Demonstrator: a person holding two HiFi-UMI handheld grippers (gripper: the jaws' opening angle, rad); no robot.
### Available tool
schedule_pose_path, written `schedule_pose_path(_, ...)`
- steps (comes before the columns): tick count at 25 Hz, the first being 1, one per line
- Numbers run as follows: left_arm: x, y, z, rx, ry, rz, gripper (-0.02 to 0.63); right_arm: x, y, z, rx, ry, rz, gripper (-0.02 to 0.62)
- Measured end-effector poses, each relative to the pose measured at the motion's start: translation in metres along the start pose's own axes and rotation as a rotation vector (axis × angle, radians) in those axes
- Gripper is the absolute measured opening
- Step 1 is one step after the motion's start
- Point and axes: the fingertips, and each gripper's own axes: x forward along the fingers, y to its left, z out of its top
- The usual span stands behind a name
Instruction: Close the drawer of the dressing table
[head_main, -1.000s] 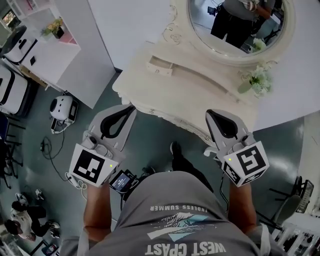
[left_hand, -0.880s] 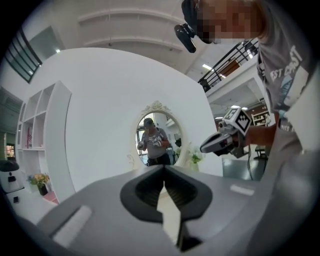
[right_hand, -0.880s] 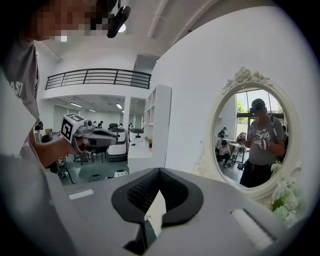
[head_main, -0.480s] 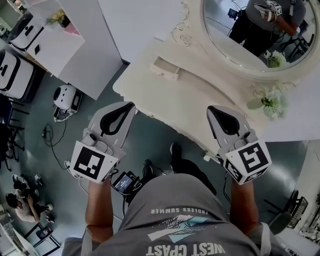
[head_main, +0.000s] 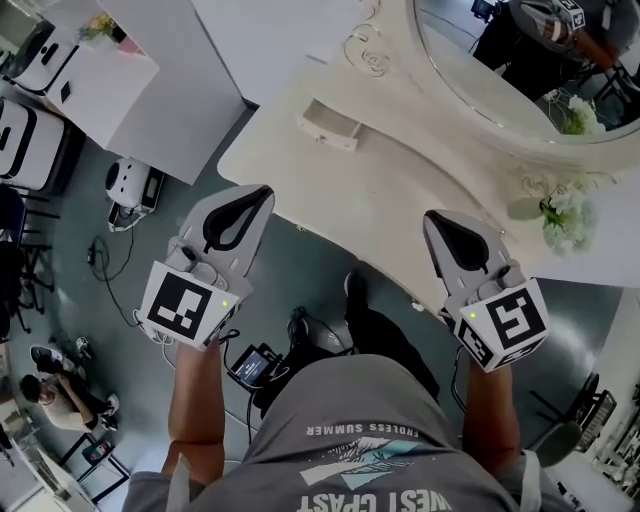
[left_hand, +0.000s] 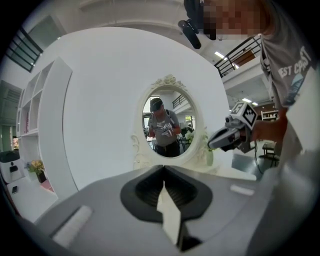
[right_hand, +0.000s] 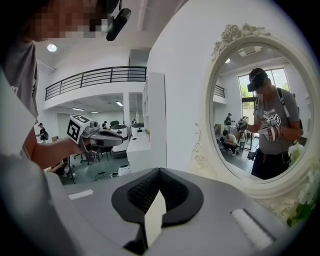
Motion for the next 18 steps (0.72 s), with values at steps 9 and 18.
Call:
schedule_pose_path(9, 0.048, 0.018, -0.031, -0.02, 0.054, -0.023, 0.003, 0.026, -0.03, -0.026, 0.051, 0.038, -0.012, 0.002)
schedule_pose_path(18, 0.087, 0.031, -0.083, -0.058, 0.119, -0.038, 0.003, 0.056, -0.04, -0.059, 0.078, 0.089, 0.006, 0.002)
